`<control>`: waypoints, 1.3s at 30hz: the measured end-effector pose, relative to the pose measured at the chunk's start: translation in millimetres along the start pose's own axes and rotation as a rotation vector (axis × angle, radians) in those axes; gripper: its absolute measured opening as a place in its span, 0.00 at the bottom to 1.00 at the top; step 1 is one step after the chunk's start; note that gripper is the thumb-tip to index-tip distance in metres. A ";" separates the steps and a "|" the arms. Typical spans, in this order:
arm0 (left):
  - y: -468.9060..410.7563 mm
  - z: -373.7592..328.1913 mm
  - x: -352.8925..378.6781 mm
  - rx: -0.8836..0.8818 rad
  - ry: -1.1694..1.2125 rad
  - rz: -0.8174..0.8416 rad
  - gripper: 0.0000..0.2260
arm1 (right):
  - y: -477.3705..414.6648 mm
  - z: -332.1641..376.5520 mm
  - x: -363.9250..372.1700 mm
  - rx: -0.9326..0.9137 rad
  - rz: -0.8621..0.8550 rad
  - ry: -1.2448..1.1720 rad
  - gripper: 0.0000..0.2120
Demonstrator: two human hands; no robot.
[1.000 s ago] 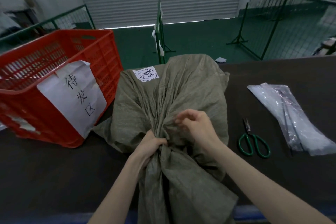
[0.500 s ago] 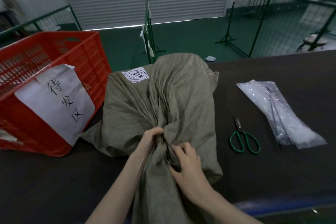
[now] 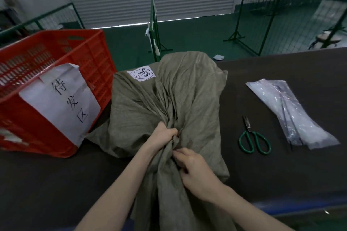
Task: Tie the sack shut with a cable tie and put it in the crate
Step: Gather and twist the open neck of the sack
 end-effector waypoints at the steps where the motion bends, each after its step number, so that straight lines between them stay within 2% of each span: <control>1: 0.6 -0.4 1.1 0.015 0.011 -0.019 0.16 | 0.0 -6.5 -7.7 0.043 -0.047 -0.049 0.20; 5: 0.8 2.8 5.1 0.003 0.066 -0.105 0.18 | 12.7 -45.5 -56.7 0.280 -0.445 -0.186 0.08; 7: 0.0 5.3 6.2 -0.024 0.102 -0.123 0.18 | 21.8 -70.3 -67.0 0.414 -0.533 -0.203 0.07; 8: -1.3 7.0 6.6 -0.041 0.111 -0.132 0.18 | 26.3 -88.8 -67.6 0.510 -0.530 -0.155 0.07; 10: -5.0 12.2 4.6 -0.081 0.133 -0.156 0.18 | 36.3 -125.3 -58.3 0.776 -0.424 -0.139 0.15; 12: -5.3 18.2 4.1 -0.140 0.198 -0.183 0.18 | 44.3 -143.1 -35.9 1.020 -0.301 -0.437 0.24; 14: -3.0 24.1 5.5 -0.196 0.272 -0.192 0.20 | 41.3 -136.7 -14.1 1.106 -0.193 -0.742 0.27; 16: -0.4 28.7 9.0 -0.229 0.387 -0.158 0.21 | 27.2 -125.9 -8.1 1.035 -0.175 -0.880 0.26; 19: 10.1 30.1 12.3 -0.247 0.488 -0.084 0.21 | 0.6 -111.1 -14.0 0.923 -0.303 -1.052 0.24; 21: 15.8 34.0 15.0 -0.248 0.499 -0.014 0.29 | -12.1 -106.4 -19.4 0.922 -0.416 -1.070 0.23; 23: 21.2 35.4 18.4 -0.235 0.493 0.027 0.29 | -21.3 -101.0 -22.6 0.924 -0.479 -1.035 0.19; 26: 26.8 36.7 17.0 -0.238 0.517 0.038 0.22 | -30.6 -92.4 -11.1 0.890 -0.372 -0.949 0.12; 30: 31.0 31.6 20.9 -0.288 0.566 0.073 0.16 | -25.3 -79.3 -2.1 0.755 -0.187 -0.764 0.23; 32: 27.8 28.9 21.7 -0.292 0.517 0.035 0.17 | -19.9 -71.8 -1.8 0.686 -0.135 -0.678 0.24; 37: 17.4 32.1 20.7 -0.316 0.301 -0.088 0.22 | -3.7 -57.0 6.7 0.518 -0.011 -0.504 0.20; 39: 14.9 33.9 18.3 -0.321 0.259 -0.152 0.22 | 2.9 -60.8 -2.0 0.518 -0.094 -0.533 0.17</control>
Point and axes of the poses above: each hand's wrist, its own y-axis away from the middle knuckle, its own x-axis out of the palm, z = x × y, the point moved 9 cm from there along -y, towards the middle knuckle, and after that the axes turned 11 degrees about -z, right-handed, at the moved point
